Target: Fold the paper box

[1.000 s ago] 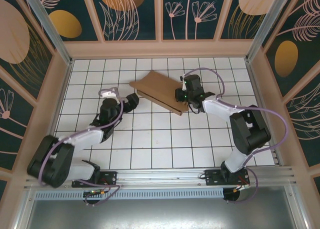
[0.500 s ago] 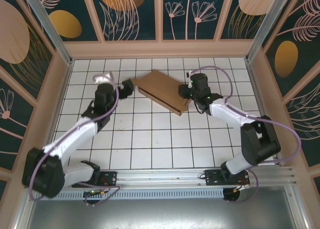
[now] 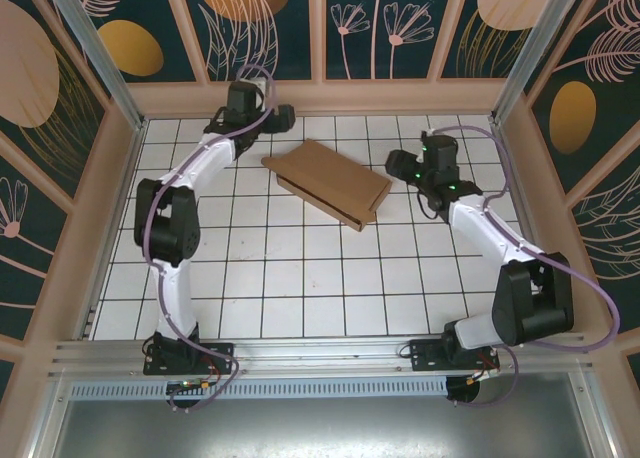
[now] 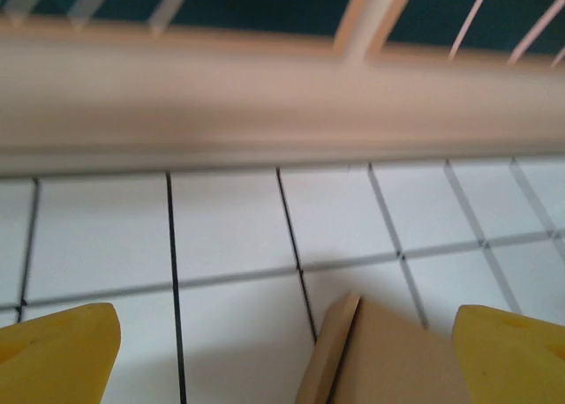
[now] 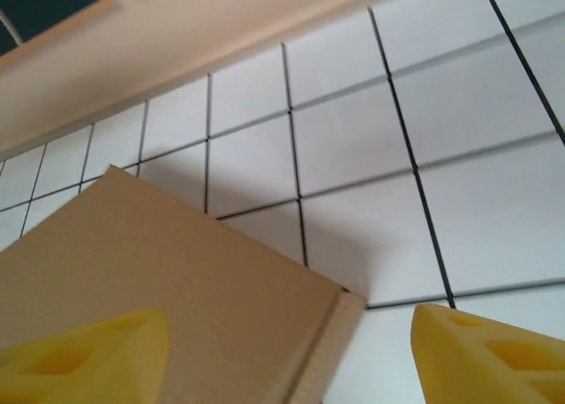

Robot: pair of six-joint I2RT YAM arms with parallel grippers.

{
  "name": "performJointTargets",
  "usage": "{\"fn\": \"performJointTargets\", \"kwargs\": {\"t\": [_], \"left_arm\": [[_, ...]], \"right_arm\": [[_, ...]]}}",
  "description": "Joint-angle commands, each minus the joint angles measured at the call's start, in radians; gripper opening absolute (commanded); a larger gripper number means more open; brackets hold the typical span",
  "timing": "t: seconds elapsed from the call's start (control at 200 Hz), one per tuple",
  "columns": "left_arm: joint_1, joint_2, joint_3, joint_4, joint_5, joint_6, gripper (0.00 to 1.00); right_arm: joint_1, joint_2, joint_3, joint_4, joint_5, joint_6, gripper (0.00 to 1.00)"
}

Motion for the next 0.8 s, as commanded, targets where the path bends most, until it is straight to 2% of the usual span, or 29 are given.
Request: {"fn": "performJointTargets", "kwargs": {"t": [0.0,0.08,0.14,0.23,0.32,0.56,0.796], "left_arm": [[0.013,0.045,0.028,-0.120,0.099,0.062,0.96],[0.015,0.067,0.016,-0.106,0.131,0.063,0.96],[0.016,0.085,0.011,-0.102,0.149,0.063,0.95],[0.017,0.111,0.006,-0.101,0.152,0.065,0.94],[0.017,0.129,-0.015,-0.094,0.164,0.063,0.93],[0.016,0.101,-0.160,-0.041,0.216,0.031,0.87],[0.015,0.022,-0.353,0.032,0.224,-0.034,0.71]], "right_arm": [[-0.028,-0.036,-0.061,0.032,-0.154,0.245,0.58],[-0.065,0.001,-0.080,0.040,-0.305,0.308,0.63],[-0.065,0.041,-0.075,0.036,-0.371,0.331,0.74],[-0.051,0.044,-0.140,0.131,-0.402,0.385,0.92],[-0.015,0.110,-0.097,0.086,-0.388,0.348,0.97],[0.012,0.291,-0.010,0.002,-0.317,0.249,0.96],[0.010,0.411,0.037,-0.028,-0.264,0.159,0.77]]}}
